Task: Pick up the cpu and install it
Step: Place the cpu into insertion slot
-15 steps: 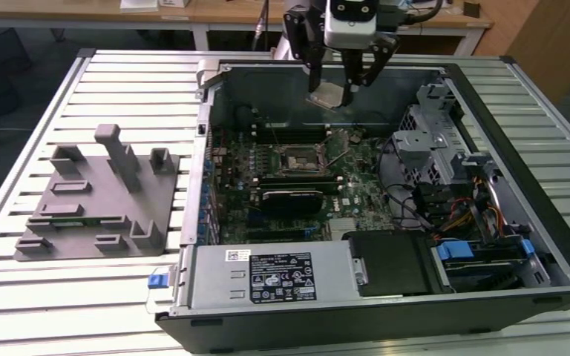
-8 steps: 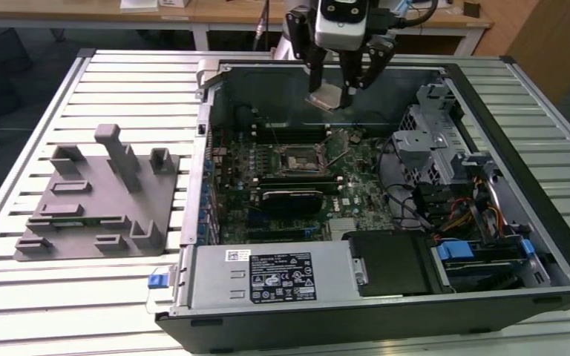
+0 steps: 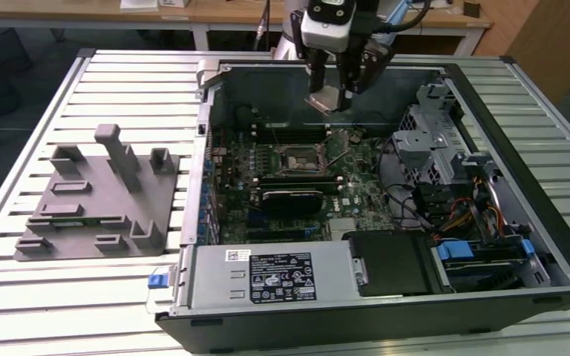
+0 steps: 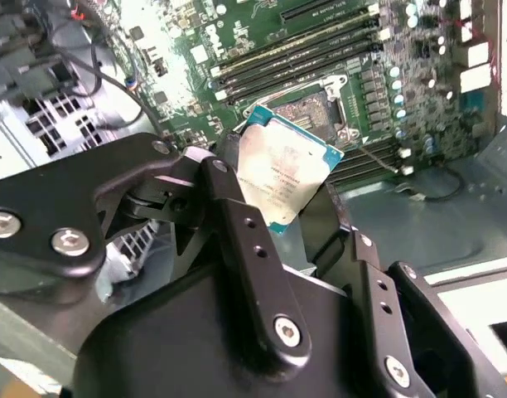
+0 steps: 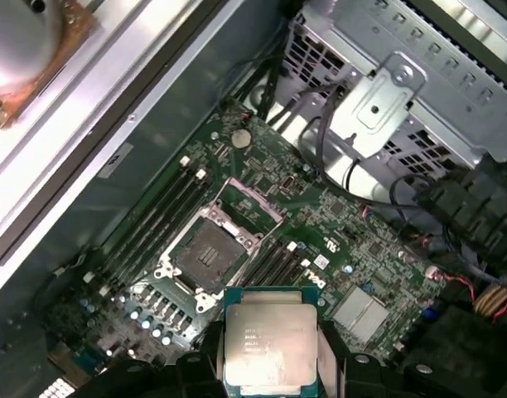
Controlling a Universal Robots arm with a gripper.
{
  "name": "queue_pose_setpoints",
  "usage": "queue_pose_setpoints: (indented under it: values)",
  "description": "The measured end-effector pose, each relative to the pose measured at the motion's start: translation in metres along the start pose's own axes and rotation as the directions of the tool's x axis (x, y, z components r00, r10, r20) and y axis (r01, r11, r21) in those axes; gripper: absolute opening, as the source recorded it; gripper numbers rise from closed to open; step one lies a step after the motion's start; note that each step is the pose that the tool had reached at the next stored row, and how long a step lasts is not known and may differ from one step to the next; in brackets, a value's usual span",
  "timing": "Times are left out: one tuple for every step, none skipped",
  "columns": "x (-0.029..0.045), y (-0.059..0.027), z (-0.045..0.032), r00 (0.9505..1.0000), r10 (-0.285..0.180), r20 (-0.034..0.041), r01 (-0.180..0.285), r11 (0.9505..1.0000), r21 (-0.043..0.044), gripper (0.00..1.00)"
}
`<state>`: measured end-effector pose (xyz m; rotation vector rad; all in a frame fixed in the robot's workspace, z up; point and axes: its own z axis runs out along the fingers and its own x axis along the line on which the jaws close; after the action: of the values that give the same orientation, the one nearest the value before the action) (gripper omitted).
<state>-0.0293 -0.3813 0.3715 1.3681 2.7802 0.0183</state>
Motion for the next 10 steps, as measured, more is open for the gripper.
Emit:
queue_pose_setpoints:
  values:
    - [0.0, 0.0, 0.0002, 0.9998, 0.017, 0.0005, -0.017, 0.9998, 0.0006, 0.53]
    - [0.0, 0.0, 0.0004, 0.9994, 0.034, 0.001, -0.034, 0.9994, 0.0011, 0.53]
    - [0.0, 0.0, 0.0006, 0.9989, 0.047, 0.0014, -0.047, 0.9989, 0.0015, 0.53]
    - [0.0, 0.0, 0.0008, 0.9982, 0.059, 0.0018, -0.059, 0.9982, 0.0019, 0.53]
    - [0.0, 0.0, 0.001, 0.9973, 0.073, 0.0022, -0.073, 0.9973, 0.0023, 0.53]
    - [0.0, 0.0, 0.0012, 0.996, 0.09, 0.0027, -0.09, 0.996, 0.0027, 0.53]
    - [0.0001, -0.0001, 0.0013, 0.9944, 0.106, 0.0033, -0.106, 0.9944, 0.0034, 0.53]
    - [0.0001, -0.0001, 0.0013, 0.9927, 0.12, 0.0038, -0.12, 0.9927, 0.0038, 0.53]
    - [0.0002, -0.0002, 0.0014, 0.9912, 0.133, 0.0043, -0.133, 0.9912, 0.0042, 0.53]
    - [0.0003, -0.0001, 0.0016, 0.9893, 0.146, 0.0046, -0.146, 0.9893, 0.0044, 0.53]
